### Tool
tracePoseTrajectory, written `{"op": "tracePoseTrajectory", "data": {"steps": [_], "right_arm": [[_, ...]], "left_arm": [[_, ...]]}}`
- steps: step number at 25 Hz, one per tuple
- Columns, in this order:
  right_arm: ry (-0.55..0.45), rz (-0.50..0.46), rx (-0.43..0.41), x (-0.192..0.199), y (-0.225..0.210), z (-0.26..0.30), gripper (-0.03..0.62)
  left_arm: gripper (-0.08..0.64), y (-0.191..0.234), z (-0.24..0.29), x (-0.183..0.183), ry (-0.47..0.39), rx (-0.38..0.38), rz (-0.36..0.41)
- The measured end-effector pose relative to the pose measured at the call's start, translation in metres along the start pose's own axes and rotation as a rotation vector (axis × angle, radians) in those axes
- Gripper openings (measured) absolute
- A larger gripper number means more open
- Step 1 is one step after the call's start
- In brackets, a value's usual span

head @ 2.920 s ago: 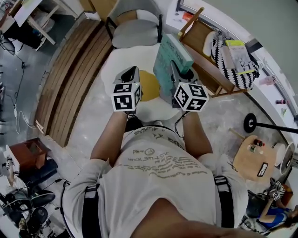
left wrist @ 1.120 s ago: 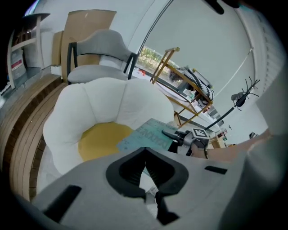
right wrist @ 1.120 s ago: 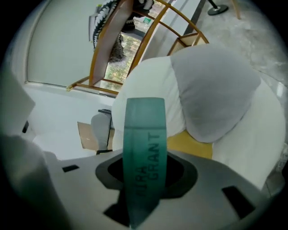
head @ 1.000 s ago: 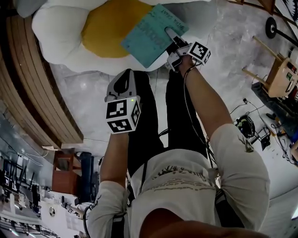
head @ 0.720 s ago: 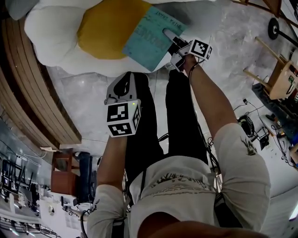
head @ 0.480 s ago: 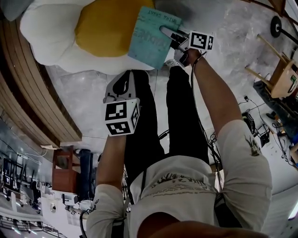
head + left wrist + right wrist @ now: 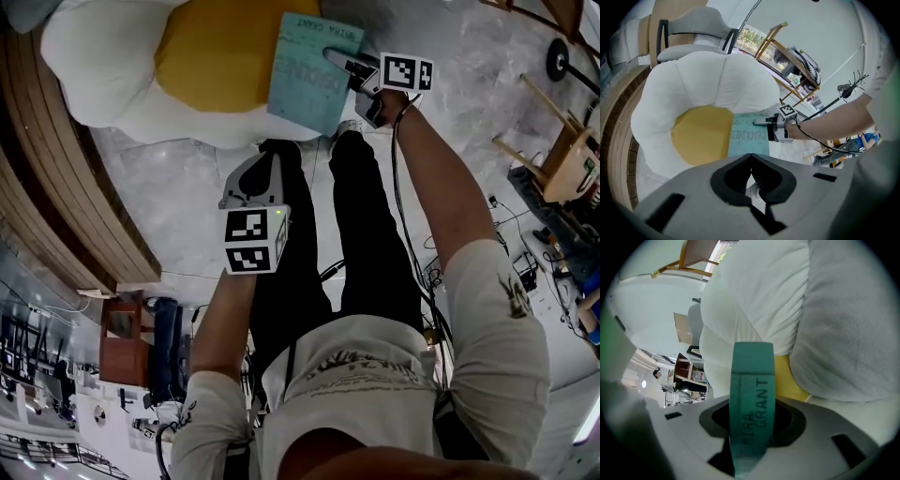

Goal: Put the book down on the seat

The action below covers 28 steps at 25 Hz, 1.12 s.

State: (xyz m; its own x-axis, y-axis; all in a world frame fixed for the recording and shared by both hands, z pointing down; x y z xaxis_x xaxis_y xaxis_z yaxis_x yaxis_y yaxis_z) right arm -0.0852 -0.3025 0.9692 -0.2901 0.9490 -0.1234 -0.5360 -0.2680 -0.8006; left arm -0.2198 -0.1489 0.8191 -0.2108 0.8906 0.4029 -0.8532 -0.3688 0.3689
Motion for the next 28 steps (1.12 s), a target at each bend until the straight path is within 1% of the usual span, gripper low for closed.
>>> {"op": "tracePoseTrajectory", "data": {"steps": [3,5,8,10,15,18,20,22,28], "right_arm": [[-0.001,-0.020,0.062,-0.005,-0.006,0.005,0.164],[-0.010,-0.041,0.106,-0.009,-0.010,0.007,0.172],[-0.032,-0.066,0.158,-0.013,-0.013,0.008,0.193],[-0.043,-0.080,0.197,-0.016,-0.018,0.008,0.217],[-0.047,-0.086,0.292,-0.022,-0.042,0.002,0.271],[-0.045,-0.085,0.332,-0.024,-0.051,-0.001,0.288],[-0.052,-0.089,0.383,-0.024,-0.058,-0.002,0.302],[-0.056,-0.117,0.439,-0.024,-0.066,-0.005,0.304],[-0.063,-0.169,0.477,-0.029,-0.066,-0.009,0.305]], "left_arm": [[0.021,-0.006,0.005,0.007,0.012,0.033,0.009],[0.020,-0.011,0.008,0.012,0.026,0.057,0.032],[0.021,-0.017,0.011,0.019,0.048,0.084,0.073],[0.020,-0.019,0.014,0.022,0.055,0.098,0.080],[0.021,-0.016,0.020,0.017,0.049,0.111,0.082],[0.021,-0.015,0.025,0.012,0.047,0.117,0.091],[0.021,-0.013,0.027,0.011,0.048,0.119,0.097],[0.021,-0.014,0.028,0.009,0.048,0.123,0.103],[0.021,-0.020,0.032,0.000,0.035,0.126,0.106]]}}
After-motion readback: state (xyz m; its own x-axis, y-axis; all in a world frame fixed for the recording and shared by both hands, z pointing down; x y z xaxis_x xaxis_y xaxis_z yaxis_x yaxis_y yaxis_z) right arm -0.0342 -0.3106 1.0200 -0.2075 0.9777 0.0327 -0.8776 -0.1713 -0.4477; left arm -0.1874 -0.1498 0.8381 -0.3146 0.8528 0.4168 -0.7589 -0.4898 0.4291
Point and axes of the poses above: the fingertips, and each gripper's own axes: z forward along the fingers, y to its left, x out of its underside, the point moved 1 cm from there along -z, backward along the fingers, and after that the axes turned 14 degrees about z, right-handed, at the moved point
